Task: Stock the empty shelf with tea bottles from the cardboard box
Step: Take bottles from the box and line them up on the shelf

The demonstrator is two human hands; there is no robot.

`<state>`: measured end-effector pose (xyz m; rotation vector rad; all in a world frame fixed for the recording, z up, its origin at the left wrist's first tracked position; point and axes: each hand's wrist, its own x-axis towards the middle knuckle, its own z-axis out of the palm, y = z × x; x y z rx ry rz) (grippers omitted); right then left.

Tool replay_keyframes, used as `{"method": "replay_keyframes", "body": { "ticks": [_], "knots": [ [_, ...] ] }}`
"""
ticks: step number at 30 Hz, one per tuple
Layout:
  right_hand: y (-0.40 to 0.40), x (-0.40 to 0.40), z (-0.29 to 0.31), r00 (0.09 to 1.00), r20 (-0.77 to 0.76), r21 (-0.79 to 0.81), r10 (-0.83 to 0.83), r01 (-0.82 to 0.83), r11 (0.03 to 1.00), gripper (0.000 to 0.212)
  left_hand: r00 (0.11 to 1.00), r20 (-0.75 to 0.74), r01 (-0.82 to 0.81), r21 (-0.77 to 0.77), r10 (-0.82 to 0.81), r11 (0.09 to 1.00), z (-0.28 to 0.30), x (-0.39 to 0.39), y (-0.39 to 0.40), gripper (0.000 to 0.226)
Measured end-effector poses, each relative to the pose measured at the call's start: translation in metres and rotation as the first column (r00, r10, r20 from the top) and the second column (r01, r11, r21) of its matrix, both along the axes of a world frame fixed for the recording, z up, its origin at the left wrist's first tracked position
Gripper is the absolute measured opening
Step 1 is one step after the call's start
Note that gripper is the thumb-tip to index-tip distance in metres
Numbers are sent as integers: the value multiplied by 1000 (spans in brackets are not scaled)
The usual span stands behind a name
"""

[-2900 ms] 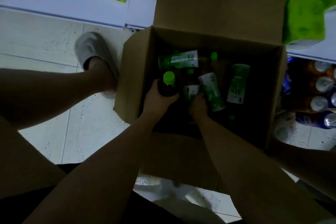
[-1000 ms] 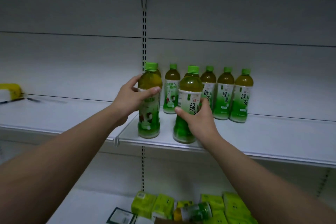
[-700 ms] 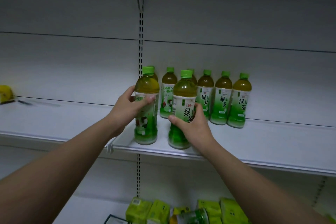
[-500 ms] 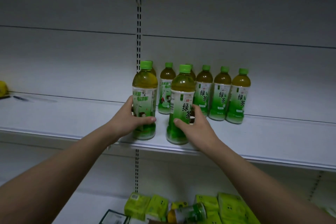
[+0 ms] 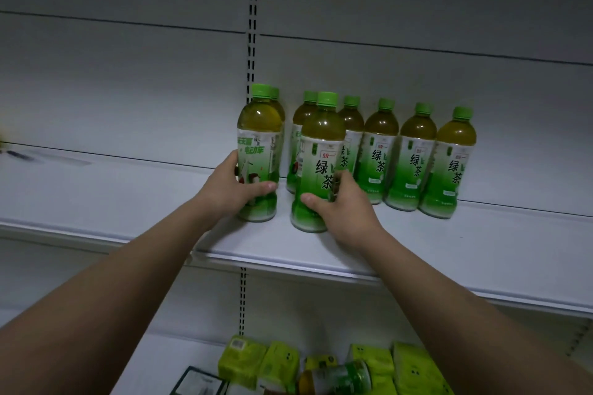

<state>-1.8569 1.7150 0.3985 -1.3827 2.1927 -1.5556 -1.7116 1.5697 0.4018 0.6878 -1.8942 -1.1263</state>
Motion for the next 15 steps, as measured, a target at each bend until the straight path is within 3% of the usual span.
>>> {"method": "replay_keyframes", "body": {
  "ticks": [6, 15],
  "knots": [
    [-34, -8, 1, 998, -38, 38, -43, 44, 998, 52, 997, -5, -78, -24, 78, 997, -5, -15, -21, 67],
    [-71, -14, -5, 990, -93, 10, -106, 107, 994, 59, 999, -23, -38, -14, 38, 999, -9, -26, -37, 64]
  ]
}}
